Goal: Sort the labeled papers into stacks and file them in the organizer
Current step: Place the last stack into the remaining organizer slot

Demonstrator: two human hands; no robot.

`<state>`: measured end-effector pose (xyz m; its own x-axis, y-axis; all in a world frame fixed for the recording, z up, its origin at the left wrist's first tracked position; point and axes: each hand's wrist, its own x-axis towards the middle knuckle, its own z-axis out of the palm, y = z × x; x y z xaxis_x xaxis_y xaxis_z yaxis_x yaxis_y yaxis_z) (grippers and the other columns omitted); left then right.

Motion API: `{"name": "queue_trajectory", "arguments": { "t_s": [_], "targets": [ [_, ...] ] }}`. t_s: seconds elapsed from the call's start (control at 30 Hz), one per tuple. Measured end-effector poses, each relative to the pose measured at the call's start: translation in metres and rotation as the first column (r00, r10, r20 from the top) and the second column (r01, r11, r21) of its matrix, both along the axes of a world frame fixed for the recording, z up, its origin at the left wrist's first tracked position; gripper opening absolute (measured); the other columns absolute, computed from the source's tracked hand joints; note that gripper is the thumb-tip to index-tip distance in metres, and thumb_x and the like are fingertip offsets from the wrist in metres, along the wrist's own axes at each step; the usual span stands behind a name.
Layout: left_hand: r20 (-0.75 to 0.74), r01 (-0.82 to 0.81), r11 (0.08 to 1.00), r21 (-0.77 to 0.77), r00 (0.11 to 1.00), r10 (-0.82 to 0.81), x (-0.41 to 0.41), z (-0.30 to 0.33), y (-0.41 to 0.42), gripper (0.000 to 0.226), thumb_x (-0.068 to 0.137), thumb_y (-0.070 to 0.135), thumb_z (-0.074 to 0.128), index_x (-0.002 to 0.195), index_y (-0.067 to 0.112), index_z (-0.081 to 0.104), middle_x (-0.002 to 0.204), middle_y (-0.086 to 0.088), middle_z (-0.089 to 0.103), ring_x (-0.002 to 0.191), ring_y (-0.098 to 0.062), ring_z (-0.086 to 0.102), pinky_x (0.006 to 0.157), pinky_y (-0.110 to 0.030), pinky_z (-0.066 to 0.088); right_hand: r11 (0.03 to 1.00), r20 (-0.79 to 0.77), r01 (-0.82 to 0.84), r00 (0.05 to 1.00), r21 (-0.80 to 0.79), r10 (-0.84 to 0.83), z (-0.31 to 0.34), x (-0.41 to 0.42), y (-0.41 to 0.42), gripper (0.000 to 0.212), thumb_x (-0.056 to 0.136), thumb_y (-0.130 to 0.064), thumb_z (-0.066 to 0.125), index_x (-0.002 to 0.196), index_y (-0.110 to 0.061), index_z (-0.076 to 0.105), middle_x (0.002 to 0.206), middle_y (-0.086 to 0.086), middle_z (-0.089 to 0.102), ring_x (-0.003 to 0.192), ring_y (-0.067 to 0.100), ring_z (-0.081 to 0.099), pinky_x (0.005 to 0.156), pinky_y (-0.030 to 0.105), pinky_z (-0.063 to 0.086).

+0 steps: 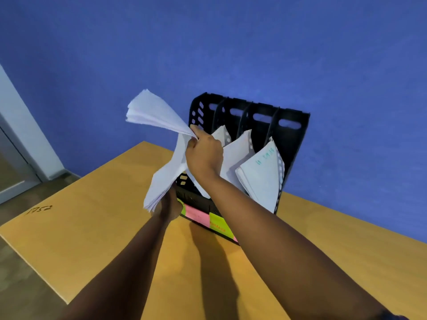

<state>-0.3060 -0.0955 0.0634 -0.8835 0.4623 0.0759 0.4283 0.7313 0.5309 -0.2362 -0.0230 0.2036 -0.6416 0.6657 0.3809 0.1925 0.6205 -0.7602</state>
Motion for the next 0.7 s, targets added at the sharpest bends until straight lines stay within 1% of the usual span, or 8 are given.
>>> {"name": "queue_trajectory", "arguments": {
  "t_s": [0.03, 0.13, 0.23, 0.3, 0.37, 0.5, 0.6, 0.7],
  "targets": [
    [-0.001, -0.013, 1.000, 0.001, 1.000, 0.013, 0.002, -0.003, 0.001, 0.075, 0.083, -0.005, 0.048, 0.148, 0.011, 0.013, 0.140, -0.013, 0.041, 0.098, -0.024, 0.052, 0.059, -0.031, 0.042, 0.999, 0.018, 0.025, 1.000, 0.033, -0.025, -0.003, -0.005, 0.001, 0.044, 0.092, -0.008, 0.045, 0.135, -0.018, 0.048, 0.112, 0.017, 0.068, 0.100, 0.038, 0.061, 0.079, 0.042, 0.050],
    [0.023, -0.023, 0.998, -0.057, 0.999, 0.025, 0.002, -0.015, 0.000, 0.081, 0.079, -0.002, 0.047, 0.148, 0.024, 0.012, 0.149, -0.006, 0.035, 0.115, -0.030, 0.054, 0.069, -0.033, 0.048, 0.978, 0.051, 0.113, 0.991, 0.176, -0.124, -0.010, -0.014, 0.009, 0.048, 0.092, -0.010, 0.047, 0.139, -0.020, 0.041, 0.099, 0.016, 0.070, 0.091, 0.035, 0.064, 0.065, 0.036, 0.046],
    [-0.026, 0.012, 1.000, -0.008, 1.000, -0.012, -0.004, -0.020, 0.001, 0.085, 0.078, -0.007, 0.045, 0.149, 0.024, 0.011, 0.159, 0.007, 0.005, 0.146, -0.015, 0.013, 0.059, -0.027, 0.041, 0.928, 0.080, 0.167, 0.976, 0.333, -0.204, -0.013, -0.019, 0.021, 0.056, 0.089, -0.007, 0.049, 0.142, -0.019, 0.034, 0.083, 0.012, 0.069, 0.069, 0.027, 0.060, 0.055, 0.028, 0.033],
    [-0.057, 0.049, 0.999, -0.013, 0.997, -0.049, -0.006, -0.022, 0.002, 0.085, 0.078, -0.010, 0.044, 0.149, 0.021, 0.010, 0.159, 0.010, -0.001, 0.147, -0.012, -0.006, 0.061, -0.024, 0.043, 0.901, 0.111, 0.146, 0.972, 0.408, -0.207, -0.015, -0.023, 0.026, 0.063, 0.087, -0.002, 0.047, 0.145, -0.017, 0.028, 0.075, 0.008, 0.061, 0.060, 0.021, 0.046, 0.053, 0.027, 0.033],
    [-0.061, 0.062, 0.998, 0.011, 0.996, -0.061, -0.007, -0.021, 0.001, 0.085, 0.078, -0.012, 0.043, 0.150, 0.021, 0.009, 0.159, 0.009, 0.001, 0.147, -0.012, -0.007, 0.063, -0.022, 0.044, 0.883, 0.147, 0.108, 0.970, 0.456, -0.195, -0.018, -0.027, 0.030, 0.066, 0.088, 0.000, 0.044, 0.147, -0.015, 0.021, 0.073, 0.005, 0.051, 0.060, 0.018, 0.042, 0.054, 0.029, 0.034],
    [-0.078, 0.071, 0.997, 0.034, 0.995, -0.069, -0.010, -0.025, -0.001, 0.085, 0.077, -0.014, 0.041, 0.149, 0.022, 0.013, 0.159, 0.011, 0.006, 0.147, -0.010, -0.004, 0.067, -0.020, 0.043, 0.885, 0.192, 0.072, 0.965, 0.460, -0.179, -0.033, -0.037, 0.033, 0.064, 0.093, -0.004, 0.043, 0.149, -0.014, 0.014, 0.087, 0.008, 0.062, 0.064, 0.017, 0.043, 0.059, 0.029, 0.037],
    [-0.081, 0.068, 0.997, 0.030, 0.995, -0.066, -0.012, -0.026, -0.003, 0.084, 0.078, -0.013, 0.041, 0.149, 0.021, 0.013, 0.159, 0.011, 0.007, 0.147, -0.010, -0.003, 0.071, -0.018, 0.042, 0.902, 0.213, 0.071, 0.961, 0.426, -0.177, -0.048, -0.041, 0.034, 0.063, 0.095, -0.006, 0.043, 0.149, -0.015, 0.012, 0.094, 0.010, 0.065, 0.070, 0.020, 0.055, 0.067, 0.031, 0.048],
    [-0.090, 0.052, 0.998, 0.034, 0.995, -0.048, -0.012, -0.027, 0.000, 0.082, 0.079, -0.012, 0.042, 0.149, 0.020, 0.015, 0.158, 0.010, 0.009, 0.147, -0.010, -0.003, 0.075, -0.018, 0.042, 0.929, 0.210, 0.051, 0.968, 0.366, -0.136, -0.062, -0.042, 0.032, 0.061, 0.095, -0.006, 0.042, 0.149, -0.015, 0.014, 0.094, 0.014, 0.066, 0.078, 0.026, 0.064, 0.067, 0.031, 0.046]
  ]
}}
